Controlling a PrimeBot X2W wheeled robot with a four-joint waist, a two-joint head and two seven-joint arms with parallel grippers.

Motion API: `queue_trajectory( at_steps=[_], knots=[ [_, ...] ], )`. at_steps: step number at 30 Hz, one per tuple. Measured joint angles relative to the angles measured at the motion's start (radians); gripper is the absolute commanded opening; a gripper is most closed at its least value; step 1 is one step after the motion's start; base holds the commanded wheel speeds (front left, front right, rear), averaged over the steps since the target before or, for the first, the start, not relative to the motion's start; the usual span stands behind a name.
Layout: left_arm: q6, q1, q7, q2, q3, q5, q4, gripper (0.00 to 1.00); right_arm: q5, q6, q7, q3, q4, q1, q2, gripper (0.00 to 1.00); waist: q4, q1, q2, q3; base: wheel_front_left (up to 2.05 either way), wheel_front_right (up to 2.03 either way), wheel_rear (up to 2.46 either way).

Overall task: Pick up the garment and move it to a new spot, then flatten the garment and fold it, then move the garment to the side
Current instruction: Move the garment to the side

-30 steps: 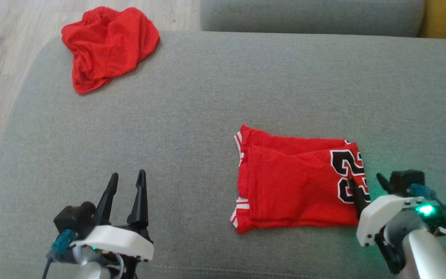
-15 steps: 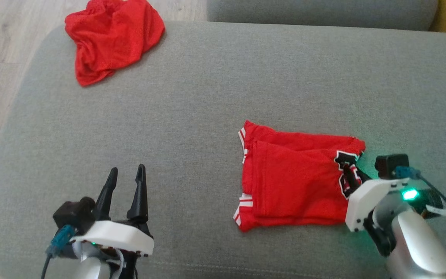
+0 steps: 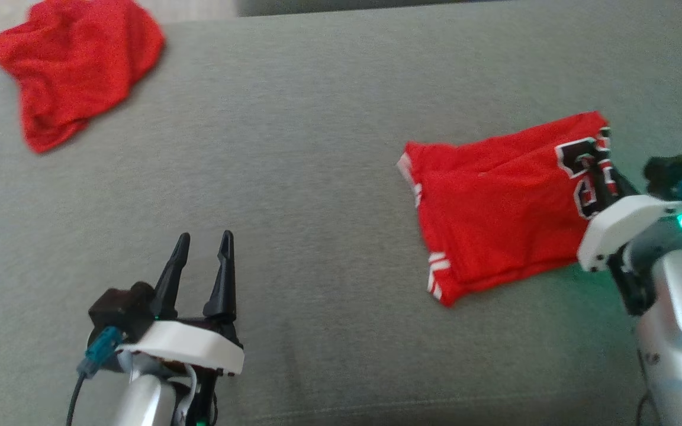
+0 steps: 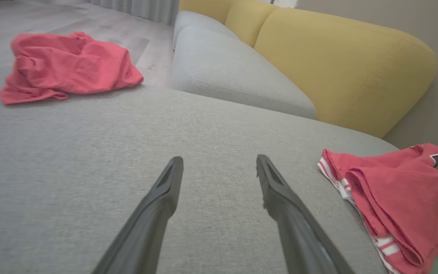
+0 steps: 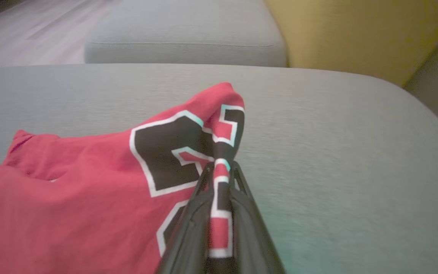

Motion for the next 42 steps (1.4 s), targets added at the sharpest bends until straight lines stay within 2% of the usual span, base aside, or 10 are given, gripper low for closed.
queue_trajectory(
  at_steps=[4, 9, 18, 24, 28, 32, 38, 42],
  knots=[
    [-0.006, -0.002, 0.0, 0.0, 0.002, 0.017, 0.0, 1.0, -0.014, 0.0, -0.007, -0.051, -0.007, -0.001, -0.015, 0.0, -0.072, 0.0, 0.0, 0.016, 0.0, 0.0, 0.0],
    [-0.006, -0.021, 0.0, 0.001, 0.021, 0.046, -0.001, 1.0, -0.04, 0.0, -0.009, -0.076, -0.034, -0.018, 0.0, 0.0, -0.17, 0.0, 0.0, 0.044, 0.0, 0.0, 0.0],
    [-0.02, -0.064, 0.0, 0.002, 0.043, 0.073, -0.002, 1.0, -0.043, 0.0, -0.031, -0.073, -0.041, -0.057, 0.029, 0.0, -0.259, 0.0001, 0.0, 0.11, 0.0, 0.0, 0.0],
    [-0.024, -0.066, 0.0, 0.002, 0.063, 0.079, -0.003, 1.0, -0.051, 0.0, -0.039, -0.063, -0.024, -0.101, 0.03, 0.0, -0.229, -0.0001, 0.0, 0.12, 0.0, 0.0, 0.0],
    [-0.028, -0.069, 0.0, 0.002, 0.073, 0.079, -0.004, 1.0, -0.051, 0.0, -0.039, -0.069, 0.014, -0.182, -0.001, 0.0, -0.194, -0.0001, 0.0, 0.125, 0.0, 0.0, 0.0],
    [-0.029, -0.076, 0.0, 0.001, 0.077, 0.084, -0.011, 1.0, -0.063, 0.0, -0.036, -0.105, 0.068, -0.253, -0.065, 0.0, -0.153, -0.0001, 0.0, 0.132, 0.0, 0.0, 0.0],
    [-0.032, -0.083, 0.0, 0.0, 0.086, 0.092, -0.017, 1.0, -0.13, 0.0, -0.059, -0.21, 0.173, -0.32, -0.201, 0.0, -0.089, -0.0001, 0.0, 0.153, 0.0, 0.0, 0.0],
    [-0.032, -0.084, 0.0, 0.0, 0.1, 0.094, -0.02, 1.0, -0.181, 0.0, -0.088, -0.258, 0.229, -0.344, -0.239, 0.0, -0.053, -0.0001, 0.0, 0.17, 0.0, 0.0, 0.0]
  ],
)
